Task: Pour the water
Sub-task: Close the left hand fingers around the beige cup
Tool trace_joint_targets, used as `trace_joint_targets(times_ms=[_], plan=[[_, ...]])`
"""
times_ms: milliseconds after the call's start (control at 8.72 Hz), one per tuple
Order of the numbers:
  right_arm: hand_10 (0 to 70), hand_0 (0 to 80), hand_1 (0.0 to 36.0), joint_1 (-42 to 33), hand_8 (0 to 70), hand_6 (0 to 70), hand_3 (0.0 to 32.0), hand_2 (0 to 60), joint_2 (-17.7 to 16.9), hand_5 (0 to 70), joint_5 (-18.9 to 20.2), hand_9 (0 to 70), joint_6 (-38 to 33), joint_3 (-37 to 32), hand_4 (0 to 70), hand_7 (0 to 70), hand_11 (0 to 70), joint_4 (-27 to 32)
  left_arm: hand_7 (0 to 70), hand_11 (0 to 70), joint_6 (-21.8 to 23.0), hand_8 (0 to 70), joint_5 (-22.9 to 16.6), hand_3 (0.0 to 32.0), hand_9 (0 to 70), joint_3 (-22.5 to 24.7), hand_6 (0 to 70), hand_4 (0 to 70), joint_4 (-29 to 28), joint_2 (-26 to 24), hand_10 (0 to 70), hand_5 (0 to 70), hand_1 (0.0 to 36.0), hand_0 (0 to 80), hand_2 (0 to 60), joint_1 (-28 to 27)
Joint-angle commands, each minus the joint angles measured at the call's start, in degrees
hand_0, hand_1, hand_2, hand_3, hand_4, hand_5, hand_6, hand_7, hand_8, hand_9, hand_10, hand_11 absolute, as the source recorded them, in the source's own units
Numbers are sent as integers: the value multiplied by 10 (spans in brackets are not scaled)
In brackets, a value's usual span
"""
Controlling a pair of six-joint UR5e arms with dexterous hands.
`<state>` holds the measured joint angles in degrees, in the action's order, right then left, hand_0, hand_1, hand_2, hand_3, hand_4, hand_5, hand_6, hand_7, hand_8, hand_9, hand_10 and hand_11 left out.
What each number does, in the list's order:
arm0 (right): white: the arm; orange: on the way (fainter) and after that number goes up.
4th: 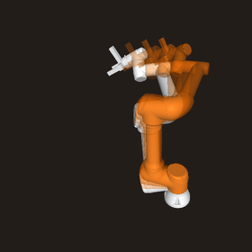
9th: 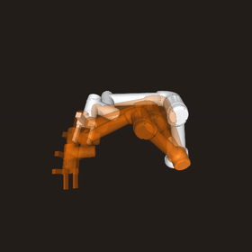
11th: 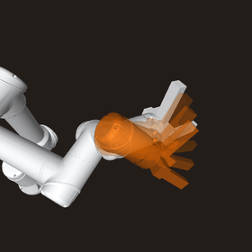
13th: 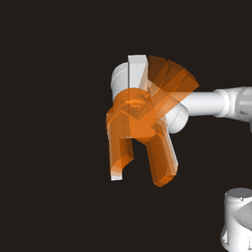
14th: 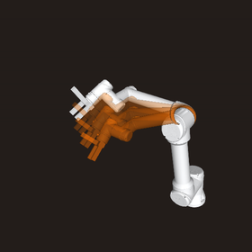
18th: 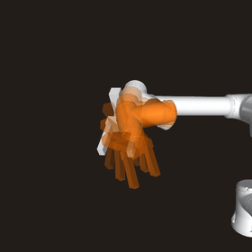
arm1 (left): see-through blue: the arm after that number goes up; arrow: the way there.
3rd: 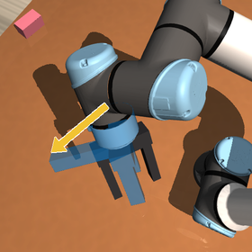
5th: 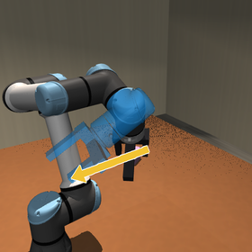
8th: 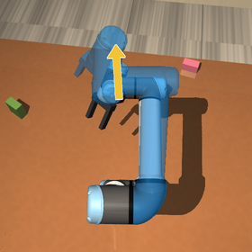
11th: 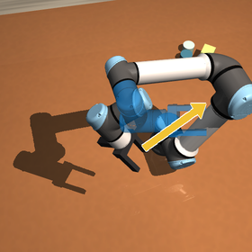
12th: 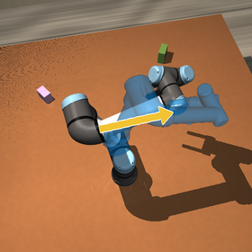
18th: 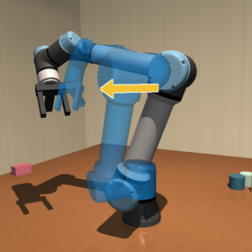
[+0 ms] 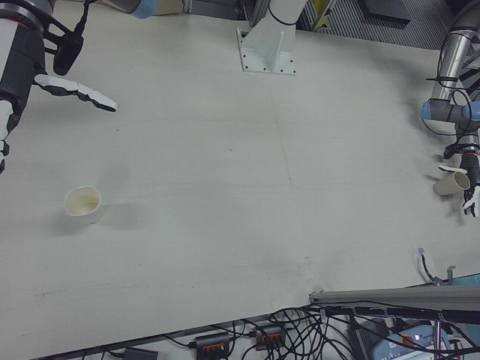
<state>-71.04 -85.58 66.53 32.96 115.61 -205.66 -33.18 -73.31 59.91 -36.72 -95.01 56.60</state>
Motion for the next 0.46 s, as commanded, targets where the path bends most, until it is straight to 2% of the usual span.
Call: trace_joint_targets(times_ms=[0, 115, 229, 344], plan=[[0, 460, 143, -1, 0, 0, 0, 128, 0, 0, 0, 19, 0, 1, 19, 0, 4, 0, 82, 88, 2, 0, -1, 0, 2, 1, 38, 278, 6, 1, 45, 280, 181, 591, 0, 0], [0, 461, 142, -1, 0, 0, 0, 128, 1, 0, -1, 19, 0, 0, 19, 0, 4, 0, 100, 95, 4, 0, -1, 0, 6, 6, 46, 311, 13, 2, 50, 355, 215, 591, 106, 1], [0, 460, 141, -1, 0, 0, 0, 128, 1, 0, 0, 19, 1, 0, 19, 0, 5, 0, 162, 119, 7, 6, -1, 0, 20, 6, 70, 333, 22, 1, 64, 454, 327, 586, 559, 0], [0, 461, 141, -1, 0, 0, 0, 130, 1, 0, 0, 19, 1, 0, 20, 0, 4, 0, 215, 139, 7, 21, -1, 0, 47, 7, 93, 387, 25, 1, 77, 509, 360, 569, 600, 0]])
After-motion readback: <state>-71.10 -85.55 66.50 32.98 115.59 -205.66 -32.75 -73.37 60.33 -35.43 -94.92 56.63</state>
